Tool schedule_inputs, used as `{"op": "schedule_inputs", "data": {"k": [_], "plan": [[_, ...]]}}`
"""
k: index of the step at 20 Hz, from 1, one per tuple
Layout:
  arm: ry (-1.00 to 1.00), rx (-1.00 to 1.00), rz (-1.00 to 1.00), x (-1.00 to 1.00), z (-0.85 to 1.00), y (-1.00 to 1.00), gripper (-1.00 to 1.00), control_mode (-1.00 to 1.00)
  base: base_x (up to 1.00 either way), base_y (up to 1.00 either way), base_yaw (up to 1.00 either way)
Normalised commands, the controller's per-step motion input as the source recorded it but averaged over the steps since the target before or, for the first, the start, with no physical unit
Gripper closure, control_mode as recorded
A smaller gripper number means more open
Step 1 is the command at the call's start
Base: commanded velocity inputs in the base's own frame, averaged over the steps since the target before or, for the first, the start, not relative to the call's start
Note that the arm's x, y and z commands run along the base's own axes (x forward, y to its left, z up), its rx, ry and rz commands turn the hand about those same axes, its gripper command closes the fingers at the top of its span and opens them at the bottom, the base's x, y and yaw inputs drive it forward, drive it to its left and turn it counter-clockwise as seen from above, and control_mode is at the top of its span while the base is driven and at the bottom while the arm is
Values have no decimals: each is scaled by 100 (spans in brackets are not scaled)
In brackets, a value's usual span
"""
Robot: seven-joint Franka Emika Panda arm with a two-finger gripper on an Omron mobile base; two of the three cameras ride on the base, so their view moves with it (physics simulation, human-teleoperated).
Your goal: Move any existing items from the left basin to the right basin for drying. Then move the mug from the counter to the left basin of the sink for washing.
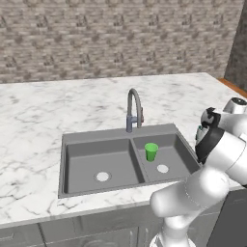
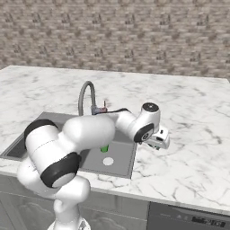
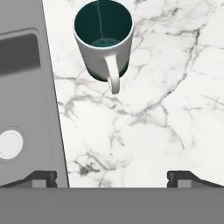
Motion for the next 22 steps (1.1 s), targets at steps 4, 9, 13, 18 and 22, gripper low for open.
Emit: {"op": "schedule_inputs", "data": {"k": [4, 9, 13, 18, 22], "plan": [[0, 0, 0, 24, -29, -2, -100, -100, 0, 0, 0], [-4, 0, 0, 26, -19, -4, -100, -100, 0, 0, 0], [-5, 0, 0, 27, -13, -5, -100, -100, 0, 0, 0], [-4, 0, 0, 19, -10, -5, -100, -100, 0, 0, 0], [-4, 0, 0, 20, -4, -10, -100, -100, 0, 0, 0]]}}
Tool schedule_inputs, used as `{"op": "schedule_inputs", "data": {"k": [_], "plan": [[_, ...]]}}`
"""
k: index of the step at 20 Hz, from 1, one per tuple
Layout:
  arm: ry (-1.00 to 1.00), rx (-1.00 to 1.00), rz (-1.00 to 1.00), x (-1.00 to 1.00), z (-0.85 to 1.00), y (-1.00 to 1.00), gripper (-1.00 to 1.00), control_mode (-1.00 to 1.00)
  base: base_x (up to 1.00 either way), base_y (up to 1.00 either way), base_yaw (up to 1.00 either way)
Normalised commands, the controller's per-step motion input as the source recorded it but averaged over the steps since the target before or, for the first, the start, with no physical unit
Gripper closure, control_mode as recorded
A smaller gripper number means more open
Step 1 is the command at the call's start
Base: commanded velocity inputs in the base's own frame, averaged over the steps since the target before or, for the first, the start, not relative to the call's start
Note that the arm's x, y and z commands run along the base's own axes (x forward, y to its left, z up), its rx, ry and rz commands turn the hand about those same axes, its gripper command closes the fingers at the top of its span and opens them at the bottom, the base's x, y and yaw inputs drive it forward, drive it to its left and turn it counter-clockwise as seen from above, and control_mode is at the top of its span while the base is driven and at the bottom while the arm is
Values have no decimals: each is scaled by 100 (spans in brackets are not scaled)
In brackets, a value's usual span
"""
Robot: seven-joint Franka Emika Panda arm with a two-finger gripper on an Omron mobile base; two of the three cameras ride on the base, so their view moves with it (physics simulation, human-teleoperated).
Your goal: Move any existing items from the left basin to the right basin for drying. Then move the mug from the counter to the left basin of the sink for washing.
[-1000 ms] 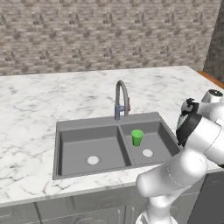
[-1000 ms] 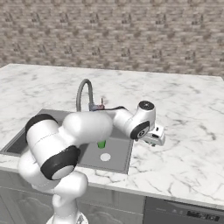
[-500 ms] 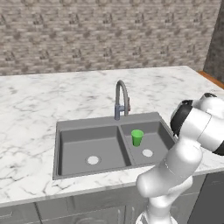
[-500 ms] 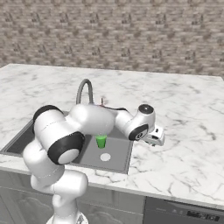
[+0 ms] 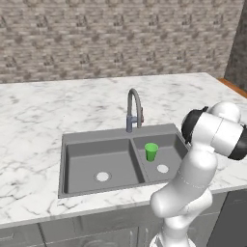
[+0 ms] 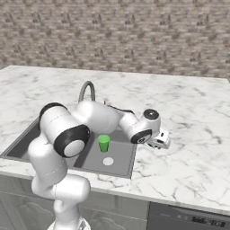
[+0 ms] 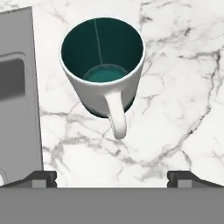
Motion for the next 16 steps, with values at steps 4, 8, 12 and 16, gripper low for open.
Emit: {"op": "schedule_inputs", "data": {"k": [4, 8, 12, 16], "plan": [[-1, 0, 0, 20, 0, -9, -100, -100, 0, 0, 0], [0, 0, 0, 16, -2, -11, -100, -100, 0, 0, 0], [0, 0, 0, 15, -9, -8, -100, -100, 0, 0, 0], [0, 0, 0, 21, -4, -8, -100, -100, 0, 0, 0]]}}
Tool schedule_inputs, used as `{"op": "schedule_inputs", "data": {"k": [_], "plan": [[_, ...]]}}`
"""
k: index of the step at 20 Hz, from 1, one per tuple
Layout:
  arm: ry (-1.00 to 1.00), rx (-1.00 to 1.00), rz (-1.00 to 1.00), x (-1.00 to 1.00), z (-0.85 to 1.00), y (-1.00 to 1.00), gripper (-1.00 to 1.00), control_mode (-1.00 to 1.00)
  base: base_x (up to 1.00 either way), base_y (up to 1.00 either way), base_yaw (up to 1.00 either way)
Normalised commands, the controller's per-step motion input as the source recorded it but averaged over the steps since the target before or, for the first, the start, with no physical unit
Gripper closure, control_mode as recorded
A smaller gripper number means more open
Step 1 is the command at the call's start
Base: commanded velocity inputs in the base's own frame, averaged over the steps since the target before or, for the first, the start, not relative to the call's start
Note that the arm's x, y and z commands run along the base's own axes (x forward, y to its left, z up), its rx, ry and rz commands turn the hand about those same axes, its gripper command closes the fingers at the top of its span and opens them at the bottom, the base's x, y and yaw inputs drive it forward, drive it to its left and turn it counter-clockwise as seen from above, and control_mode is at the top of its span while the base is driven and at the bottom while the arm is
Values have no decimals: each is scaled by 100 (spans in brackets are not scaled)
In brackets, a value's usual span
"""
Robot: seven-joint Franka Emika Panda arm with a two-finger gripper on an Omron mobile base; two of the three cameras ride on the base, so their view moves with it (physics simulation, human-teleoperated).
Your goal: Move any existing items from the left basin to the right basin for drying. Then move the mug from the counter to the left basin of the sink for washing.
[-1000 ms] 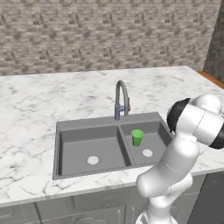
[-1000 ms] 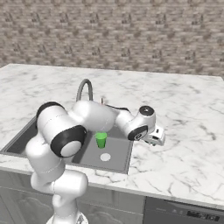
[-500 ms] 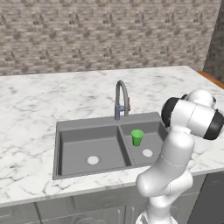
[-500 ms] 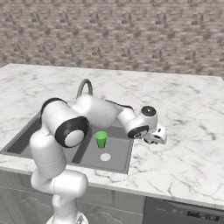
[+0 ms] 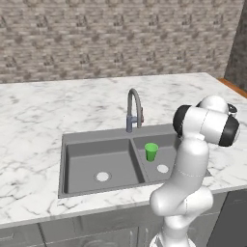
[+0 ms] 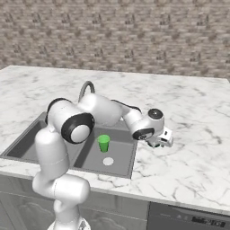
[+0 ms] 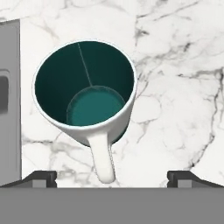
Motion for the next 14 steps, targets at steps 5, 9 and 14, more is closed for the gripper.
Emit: {"op": "schedule_inputs", "data": {"k": [5, 9, 14], "plan": [[0, 0, 0, 20, -11, -5, -100, -100, 0, 0, 0], [0, 0, 1, 7, -11, -1, -100, -100, 0, 0, 0], [0, 0, 0, 0, -12, 0, 100, -100, 0, 0, 0]]}}
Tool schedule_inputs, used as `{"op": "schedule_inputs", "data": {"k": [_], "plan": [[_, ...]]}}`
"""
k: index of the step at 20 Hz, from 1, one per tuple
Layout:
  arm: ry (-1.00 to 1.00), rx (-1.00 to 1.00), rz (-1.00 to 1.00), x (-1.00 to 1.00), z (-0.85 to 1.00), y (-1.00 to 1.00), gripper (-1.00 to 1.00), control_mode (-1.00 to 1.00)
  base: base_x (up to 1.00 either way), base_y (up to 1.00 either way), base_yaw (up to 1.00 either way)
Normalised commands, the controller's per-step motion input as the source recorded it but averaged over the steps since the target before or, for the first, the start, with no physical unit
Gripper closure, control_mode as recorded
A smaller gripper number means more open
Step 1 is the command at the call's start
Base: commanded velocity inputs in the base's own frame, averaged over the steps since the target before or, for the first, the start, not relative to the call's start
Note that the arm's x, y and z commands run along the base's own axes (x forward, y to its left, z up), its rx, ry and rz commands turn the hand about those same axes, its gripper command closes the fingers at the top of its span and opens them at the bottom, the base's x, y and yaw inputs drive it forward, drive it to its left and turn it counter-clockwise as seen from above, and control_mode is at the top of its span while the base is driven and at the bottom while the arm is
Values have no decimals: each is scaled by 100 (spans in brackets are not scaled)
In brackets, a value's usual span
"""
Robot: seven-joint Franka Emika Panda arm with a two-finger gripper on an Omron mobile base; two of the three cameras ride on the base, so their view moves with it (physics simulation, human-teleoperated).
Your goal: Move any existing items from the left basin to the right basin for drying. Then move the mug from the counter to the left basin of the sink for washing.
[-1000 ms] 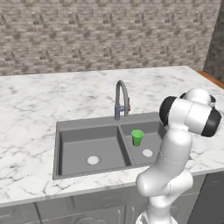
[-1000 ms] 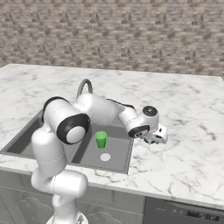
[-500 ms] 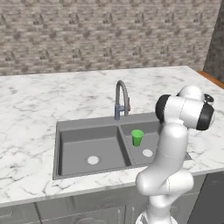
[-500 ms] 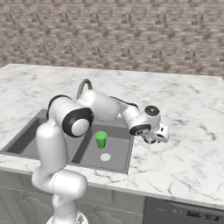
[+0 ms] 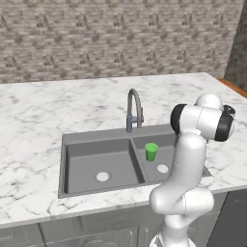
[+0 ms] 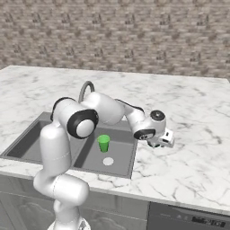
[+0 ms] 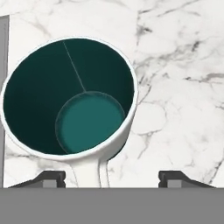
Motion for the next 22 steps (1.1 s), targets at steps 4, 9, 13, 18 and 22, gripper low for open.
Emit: {"op": "schedule_inputs", "data": {"k": [4, 9, 13, 18, 22], "plan": [[0, 0, 0, 0, -4, 0, 100, -100, 0, 0, 0], [0, 0, 0, 0, 0, 0, 100, -100, 0, 0, 0], [-2, 0, 0, -14, 21, 3, 100, -100, 0, 0, 0], [-6, 0, 4, -48, 58, 37, 100, -100, 0, 0, 0], [-7, -2, 17, -75, 53, 74, 100, -100, 0, 0, 0]]}}
